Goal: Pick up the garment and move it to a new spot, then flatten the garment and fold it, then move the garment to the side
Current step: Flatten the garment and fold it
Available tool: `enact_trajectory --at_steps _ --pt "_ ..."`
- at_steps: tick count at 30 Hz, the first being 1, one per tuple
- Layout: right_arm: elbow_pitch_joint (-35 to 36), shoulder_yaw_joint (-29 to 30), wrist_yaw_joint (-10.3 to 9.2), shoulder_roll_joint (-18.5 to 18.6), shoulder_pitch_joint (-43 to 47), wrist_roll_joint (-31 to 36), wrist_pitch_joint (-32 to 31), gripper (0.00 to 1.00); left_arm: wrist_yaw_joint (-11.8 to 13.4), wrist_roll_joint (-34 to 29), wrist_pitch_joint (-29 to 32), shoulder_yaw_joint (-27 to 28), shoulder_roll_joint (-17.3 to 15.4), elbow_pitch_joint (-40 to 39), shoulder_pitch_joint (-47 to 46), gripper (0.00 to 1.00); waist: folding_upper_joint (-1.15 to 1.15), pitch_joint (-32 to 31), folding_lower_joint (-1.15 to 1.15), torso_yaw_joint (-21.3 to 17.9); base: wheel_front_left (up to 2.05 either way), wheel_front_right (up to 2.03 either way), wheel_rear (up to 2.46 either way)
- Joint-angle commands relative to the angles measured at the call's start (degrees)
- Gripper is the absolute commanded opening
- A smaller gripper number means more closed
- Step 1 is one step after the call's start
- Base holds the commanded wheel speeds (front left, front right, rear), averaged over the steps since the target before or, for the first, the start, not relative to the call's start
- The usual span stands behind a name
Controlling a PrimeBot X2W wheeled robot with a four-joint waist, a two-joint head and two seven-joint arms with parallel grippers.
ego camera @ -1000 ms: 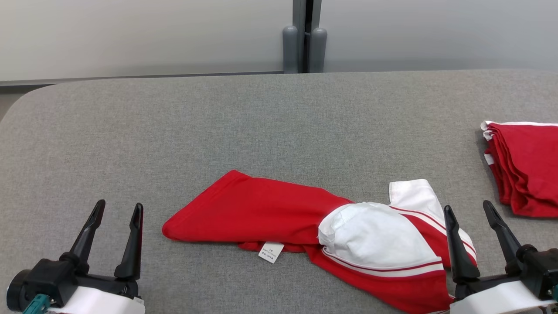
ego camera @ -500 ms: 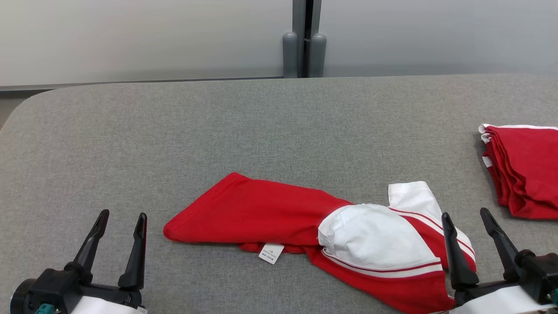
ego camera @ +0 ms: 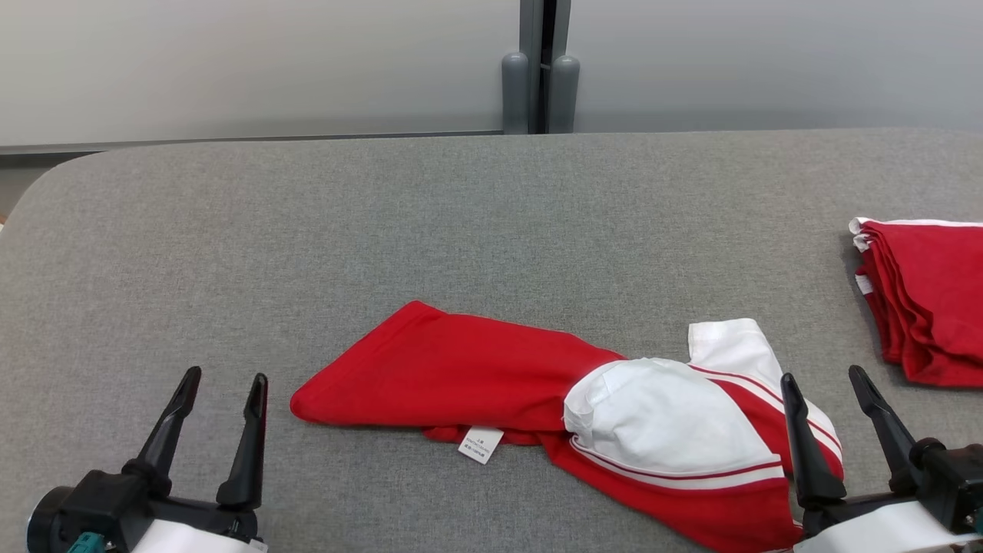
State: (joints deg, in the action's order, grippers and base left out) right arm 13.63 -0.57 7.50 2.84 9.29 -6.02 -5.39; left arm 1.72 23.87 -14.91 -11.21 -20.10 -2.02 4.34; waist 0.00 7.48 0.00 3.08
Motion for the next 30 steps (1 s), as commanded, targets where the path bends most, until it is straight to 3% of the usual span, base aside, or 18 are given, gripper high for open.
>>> enact_trajectory --at_steps 1,5,12,21,27,28,29,30 --pt "0.2 0.3 -0.02 0.1 -0.8 -0.4 -0.2 1.0 -0.9 0.2 0.3 -0.5 -0.1 0.0 -1.6 1.0 0.0 0.5 0.0 0.3 0.0 0.0 0.0" --pt "0.4 0.2 -0.02 0.1 -1.1 -0.4 -0.2 1.0 -3.5 2.1 2.8 -2.2 0.0 3.0 -4.0 1.0 0.0 1.5 0.0 0.6 0.0 0.0 0.0" --pt "0.1 -1.1 -0.02 0.1 -2.5 -0.6 0.2 1.0 -7.9 5.8 6.1 -5.7 -0.1 16.5 -9.2 1.0 0.0 3.8 0.0 -0.8 0.0 0.0 0.0" --pt "-0.2 -1.1 -0.02 0.1 -3.2 -1.0 1.1 1.0 -9.2 9.9 5.5 -11.1 -0.9 27.2 -14.9 1.0 0.0 6.2 0.0 -2.5 0.0 0.0 0.0" --pt "-0.5 -0.8 -0.02 0.1 -3.5 -1.0 1.4 1.0 -9.2 13.7 6.1 -18.3 -1.8 30.3 -16.6 1.0 0.0 6.8 0.0 -3.3 0.0 0.0 0.0" --pt "-0.6 -0.7 -0.02 0.1 -3.5 -1.1 1.4 1.0 -9.2 14.2 6.3 -19.7 -2.0 30.4 -16.7 0.68 0.0 6.8 0.0 -3.3 0.0 0.0 0.0" --pt "-0.8 -0.6 -0.02 0.1 -3.4 -1.2 1.1 1.0 -9.2 14.8 6.1 -20.7 -2.3 30.5 -16.8 0.16 0.0 6.8 0.0 -3.2 0.0 0.0 0.0" --pt "-0.8 -0.5 -0.02 0.1 -3.4 -1.3 0.8 1.0 -9.2 15.3 5.7 -21.5 -2.6 30.7 -17.1 0.0 0.0 6.8 0.0 -3.2 0.0 0.0 0.0"
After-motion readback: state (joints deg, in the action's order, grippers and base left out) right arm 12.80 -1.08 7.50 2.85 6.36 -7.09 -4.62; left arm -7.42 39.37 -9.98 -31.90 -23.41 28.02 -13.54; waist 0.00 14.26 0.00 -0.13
